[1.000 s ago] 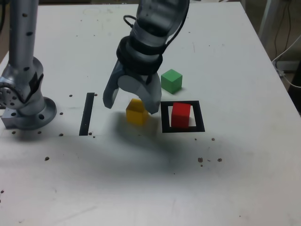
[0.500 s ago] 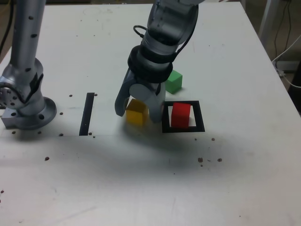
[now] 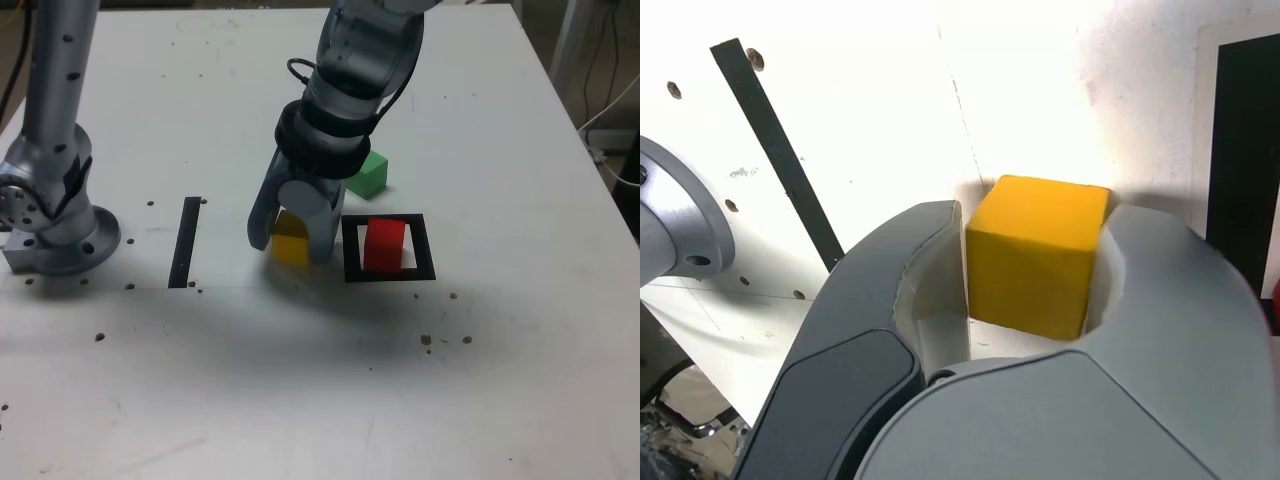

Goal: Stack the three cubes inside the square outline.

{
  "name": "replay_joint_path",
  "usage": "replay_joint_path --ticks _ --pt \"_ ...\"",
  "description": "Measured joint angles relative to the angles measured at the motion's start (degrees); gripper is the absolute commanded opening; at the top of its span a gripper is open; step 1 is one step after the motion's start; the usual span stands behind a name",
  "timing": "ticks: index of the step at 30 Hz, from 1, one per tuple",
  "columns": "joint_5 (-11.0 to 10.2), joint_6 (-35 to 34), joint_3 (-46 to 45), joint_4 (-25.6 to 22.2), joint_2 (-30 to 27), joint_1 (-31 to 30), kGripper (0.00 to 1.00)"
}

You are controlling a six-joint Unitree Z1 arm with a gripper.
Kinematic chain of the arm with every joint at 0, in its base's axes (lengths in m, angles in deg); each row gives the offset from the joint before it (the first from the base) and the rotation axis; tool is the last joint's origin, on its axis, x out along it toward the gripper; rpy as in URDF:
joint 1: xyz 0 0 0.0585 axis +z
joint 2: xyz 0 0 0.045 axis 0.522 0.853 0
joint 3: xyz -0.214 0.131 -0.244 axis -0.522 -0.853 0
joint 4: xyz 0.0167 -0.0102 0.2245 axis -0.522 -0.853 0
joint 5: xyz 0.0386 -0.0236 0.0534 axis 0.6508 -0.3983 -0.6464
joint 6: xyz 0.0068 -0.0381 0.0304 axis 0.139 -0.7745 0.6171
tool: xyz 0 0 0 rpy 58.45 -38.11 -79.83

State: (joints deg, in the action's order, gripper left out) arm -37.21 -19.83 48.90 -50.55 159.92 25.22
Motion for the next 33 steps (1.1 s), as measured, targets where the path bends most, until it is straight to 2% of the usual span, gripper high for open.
replay_joint_path --ticks 8,12,18,22,33 --pt "0.0 0.0 0.0 -0.1 -0.2 0.0 0.24" --pt "-0.2 -0.1 1.4 -2.2 -1.6 0.0 0.24" --pt "-0.5 -0.4 10.5 -9.5 -2.2 -0.7 0.24" --pt "-0.5 -0.6 17.2 -12.3 -1.1 -1.3 0.24" --pt "-1.2 -1.4 26.3 -15.7 3.6 -3.7 0.24"
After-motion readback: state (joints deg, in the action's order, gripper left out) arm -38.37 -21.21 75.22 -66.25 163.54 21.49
